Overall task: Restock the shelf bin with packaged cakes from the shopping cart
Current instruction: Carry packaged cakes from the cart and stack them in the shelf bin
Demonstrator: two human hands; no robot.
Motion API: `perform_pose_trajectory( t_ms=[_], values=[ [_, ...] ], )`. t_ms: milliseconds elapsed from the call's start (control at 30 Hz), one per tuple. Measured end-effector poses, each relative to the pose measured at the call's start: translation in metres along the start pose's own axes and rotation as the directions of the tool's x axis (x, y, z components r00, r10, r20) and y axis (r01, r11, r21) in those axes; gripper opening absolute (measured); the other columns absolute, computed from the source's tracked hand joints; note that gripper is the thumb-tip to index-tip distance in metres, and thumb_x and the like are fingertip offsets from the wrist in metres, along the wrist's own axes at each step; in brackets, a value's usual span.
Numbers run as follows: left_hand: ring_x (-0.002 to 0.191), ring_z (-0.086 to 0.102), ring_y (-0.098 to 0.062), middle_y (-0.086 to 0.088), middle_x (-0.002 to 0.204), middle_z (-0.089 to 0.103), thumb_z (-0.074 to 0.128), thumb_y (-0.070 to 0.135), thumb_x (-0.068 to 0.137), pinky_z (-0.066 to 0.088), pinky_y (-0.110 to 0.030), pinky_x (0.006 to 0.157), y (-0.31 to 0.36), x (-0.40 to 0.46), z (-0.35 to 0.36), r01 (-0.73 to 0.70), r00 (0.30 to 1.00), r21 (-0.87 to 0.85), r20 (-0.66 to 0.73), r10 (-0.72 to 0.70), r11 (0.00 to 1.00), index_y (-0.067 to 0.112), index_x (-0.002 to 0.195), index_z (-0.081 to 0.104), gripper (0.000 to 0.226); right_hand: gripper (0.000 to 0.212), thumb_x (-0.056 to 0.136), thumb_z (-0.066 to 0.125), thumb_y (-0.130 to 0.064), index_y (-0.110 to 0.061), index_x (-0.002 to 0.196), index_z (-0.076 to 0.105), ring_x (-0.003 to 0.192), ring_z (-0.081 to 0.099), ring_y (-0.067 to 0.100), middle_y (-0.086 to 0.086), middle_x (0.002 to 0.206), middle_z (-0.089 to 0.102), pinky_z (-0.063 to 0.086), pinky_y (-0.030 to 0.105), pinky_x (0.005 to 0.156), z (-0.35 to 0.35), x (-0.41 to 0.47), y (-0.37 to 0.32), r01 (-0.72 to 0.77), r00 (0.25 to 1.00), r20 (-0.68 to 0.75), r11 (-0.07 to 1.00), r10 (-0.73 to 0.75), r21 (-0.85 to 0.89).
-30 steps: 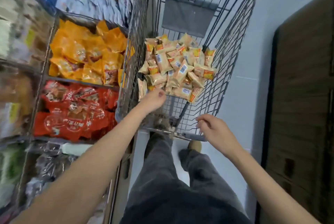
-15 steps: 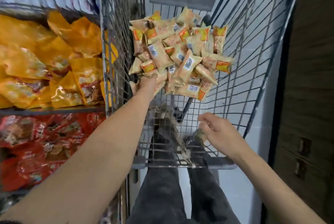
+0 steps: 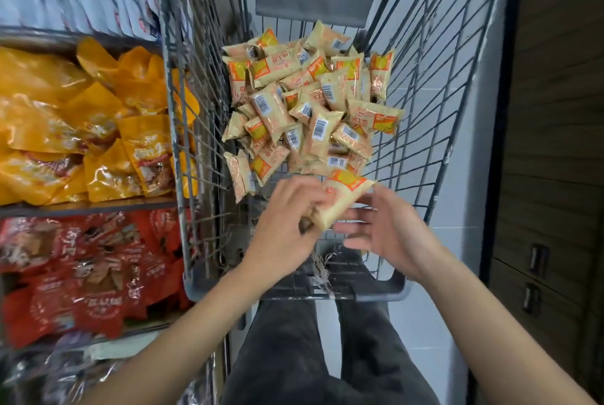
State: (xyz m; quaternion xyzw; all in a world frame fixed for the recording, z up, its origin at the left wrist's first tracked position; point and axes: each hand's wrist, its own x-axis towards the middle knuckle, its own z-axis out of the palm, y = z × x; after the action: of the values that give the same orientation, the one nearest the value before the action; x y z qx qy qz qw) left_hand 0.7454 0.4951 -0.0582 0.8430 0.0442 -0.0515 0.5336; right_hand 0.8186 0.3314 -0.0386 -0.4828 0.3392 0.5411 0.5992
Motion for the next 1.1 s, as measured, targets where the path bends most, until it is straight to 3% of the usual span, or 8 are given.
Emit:
perform_pose_trajectory(
  t_ms=[100, 300, 433, 600, 733, 800, 900, 1100],
  values=[
    [0.102, 0.043, -0.02, 0.005, 0.111, 0.044, 0.07, -0.01, 0.061, 0.051, -0.036, 0.067, 0.009, -0.004, -0.005, -0.236, 0.971, 0.186, 0.085, 0.224, 0.954, 0.018, 0.101, 0.048, 0.053, 0.061, 0.085, 0.041, -0.06, -0.009, 0.114, 0.057, 0.078, 0.066, 0.024, 0.014, 0.093, 0.067, 0.057, 0.03, 0.057, -0.006, -0.011, 0.002, -0.03, 0.983, 0.186, 0.983, -0.005, 0.183],
    [0.103, 0.041, -0.02, 0.002, 0.111, 0.042, 0.053, -0.005, 0.068, 0.049, -0.027, 0.057, 0.015, -0.006, 0.0, -0.412, 0.902, 0.211, 0.233, 0.364, 0.886, 0.015, 0.103, 0.046, 0.041, 0.04, 0.077, 0.061, -0.043, -0.012, 0.102, 0.065, 0.07, 0.062, 0.015, 0.007, 0.083, 0.067, 0.053, 0.023, 0.055, -0.012, -0.016, 0.012, 0.134, 0.991, 0.018, 0.987, -0.136, 0.09],
    [0.111, 0.04, -0.017, 0.004, 0.118, 0.042, 0.052, 0.001, 0.072, 0.049, -0.03, 0.073, 0.008, -0.01, 0.001, -0.283, 0.943, 0.113, 0.214, 0.255, 0.953, 0.017, 0.108, 0.046, 0.039, 0.034, 0.074, 0.064, -0.034, -0.009, 0.096, 0.063, 0.066, 0.066, 0.015, 0.007, 0.08, 0.07, 0.055, 0.023, 0.052, -0.014, -0.017, 0.01, 0.176, 0.984, -0.032, 0.984, -0.176, 0.015],
    [0.122, 0.035, -0.006, 0.019, 0.122, 0.046, 0.062, -0.014, 0.07, 0.024, -0.017, 0.106, -0.011, -0.002, -0.001, -0.023, 0.98, -0.069, 0.198, 0.036, 0.997, 0.028, 0.108, 0.051, 0.057, 0.043, 0.071, 0.068, -0.025, -0.009, 0.11, 0.059, 0.075, 0.071, 0.02, 0.009, 0.092, 0.073, 0.058, 0.025, 0.055, -0.016, -0.019, 0.008, 0.138, 0.99, -0.005, 0.99, -0.139, -0.018],
    [0.128, 0.029, 0.009, 0.031, 0.125, 0.043, 0.048, -0.01, 0.077, 0.016, -0.01, 0.11, -0.031, 0.01, -0.002, 0.023, 0.953, -0.08, 0.303, 0.003, 0.997, 0.029, 0.116, 0.054, 0.056, 0.019, 0.088, 0.061, -0.012, -0.008, 0.107, 0.058, 0.078, 0.071, 0.015, 0.007, 0.092, 0.073, 0.057, 0.024, 0.058, -0.018, -0.021, 0.013, 0.182, 0.954, -0.227, 0.98, -0.196, -0.08],
    [0.124, 0.035, 0.01, 0.028, 0.123, 0.045, 0.045, -0.003, 0.084, 0.021, -0.009, 0.107, -0.042, 0.024, 0.008, 0.24, 0.95, -0.085, 0.226, -0.216, 0.967, 0.029, 0.12, 0.052, 0.048, 0.011, 0.091, 0.058, -0.011, -0.013, 0.102, 0.057, 0.082, 0.069, 0.013, 0.006, 0.098, 0.07, 0.056, 0.025, 0.06, -0.02, -0.025, 0.015, 0.212, 0.896, -0.357, 0.961, -0.264, -0.178],
    [0.124, 0.045, -0.016, 0.004, 0.126, 0.045, 0.051, 0.008, 0.092, 0.034, -0.022, 0.101, -0.064, 0.068, 0.042, 0.524, 0.843, -0.006, 0.147, -0.517, 0.852, 0.013, 0.13, 0.044, 0.039, 0.011, 0.091, 0.057, -0.01, -0.019, 0.094, 0.053, 0.076, 0.068, 0.004, -0.001, 0.094, 0.068, 0.052, 0.017, 0.053, -0.02, -0.035, 0.018, 0.297, 0.791, -0.444, 0.899, -0.421, -0.322],
    [0.139, 0.017, -0.034, -0.018, 0.149, 0.021, 0.064, 0.029, 0.085, 0.02, -0.045, 0.114, -0.094, 0.132, 0.096, 0.767, 0.642, 0.051, -0.043, -0.766, 0.64, 0.005, 0.144, 0.018, 0.078, 0.016, 0.091, 0.058, -0.009, -0.024, 0.088, 0.052, 0.071, 0.065, -0.007, -0.009, 0.089, 0.065, 0.049, 0.011, 0.05, -0.025, -0.048, 0.029, 0.345, 0.715, -0.484, 0.857, -0.504, -0.382]
  ],
)
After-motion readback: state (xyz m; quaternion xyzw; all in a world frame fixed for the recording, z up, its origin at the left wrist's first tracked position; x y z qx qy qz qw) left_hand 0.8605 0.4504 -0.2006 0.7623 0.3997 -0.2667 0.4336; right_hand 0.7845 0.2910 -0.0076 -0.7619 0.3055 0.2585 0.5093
